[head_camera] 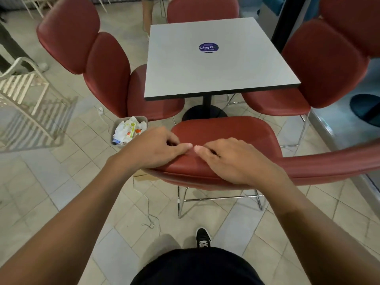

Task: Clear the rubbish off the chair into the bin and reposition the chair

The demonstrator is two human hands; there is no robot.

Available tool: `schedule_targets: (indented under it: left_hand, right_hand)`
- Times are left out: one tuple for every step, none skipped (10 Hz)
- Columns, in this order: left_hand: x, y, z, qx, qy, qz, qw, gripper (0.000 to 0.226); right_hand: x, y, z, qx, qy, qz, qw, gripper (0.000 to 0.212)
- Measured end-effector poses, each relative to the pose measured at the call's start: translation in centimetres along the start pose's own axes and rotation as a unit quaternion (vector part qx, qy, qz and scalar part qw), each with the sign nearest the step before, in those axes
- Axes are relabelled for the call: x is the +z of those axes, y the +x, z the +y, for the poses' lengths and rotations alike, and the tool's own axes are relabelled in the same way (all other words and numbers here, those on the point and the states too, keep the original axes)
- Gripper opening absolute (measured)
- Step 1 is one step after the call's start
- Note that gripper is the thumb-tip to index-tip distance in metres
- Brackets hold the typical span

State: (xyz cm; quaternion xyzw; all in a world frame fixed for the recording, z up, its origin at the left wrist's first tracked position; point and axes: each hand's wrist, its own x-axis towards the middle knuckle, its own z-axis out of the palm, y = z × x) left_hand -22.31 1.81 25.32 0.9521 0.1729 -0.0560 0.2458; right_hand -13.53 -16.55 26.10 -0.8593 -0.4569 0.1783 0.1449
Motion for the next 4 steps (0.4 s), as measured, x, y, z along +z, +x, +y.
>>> schedule_targets:
  left_hand:
    - [-1.1,1.9,-1.1,0.017,0.011,0.037,0.999,0.032]
    - [-2.1,3.9,-2.9,0.018,0.008,0.047,0.999,0.030]
    - [-3.3,6.2,-4.7,0.021,0.023,0.048,0.998,0.039]
    - [-4.0,8.1,-6.2,0.035,0.014,0.031,0.999,0.038]
  right_hand:
    - [-0.1,2.1,-0.9,0.003,0.014,-0.009,1.000,0.044]
    - [-0.2,4.3,-1.3,0.009,0.002,0.002,1.000,0.041]
    - [-0.8,6.1,-2.1,0.040,-0.012,-0.004,0.999,0.039]
    - [-1.3,7.5,-2.4,0.081,-0.006,0.001,0.997,0.037]
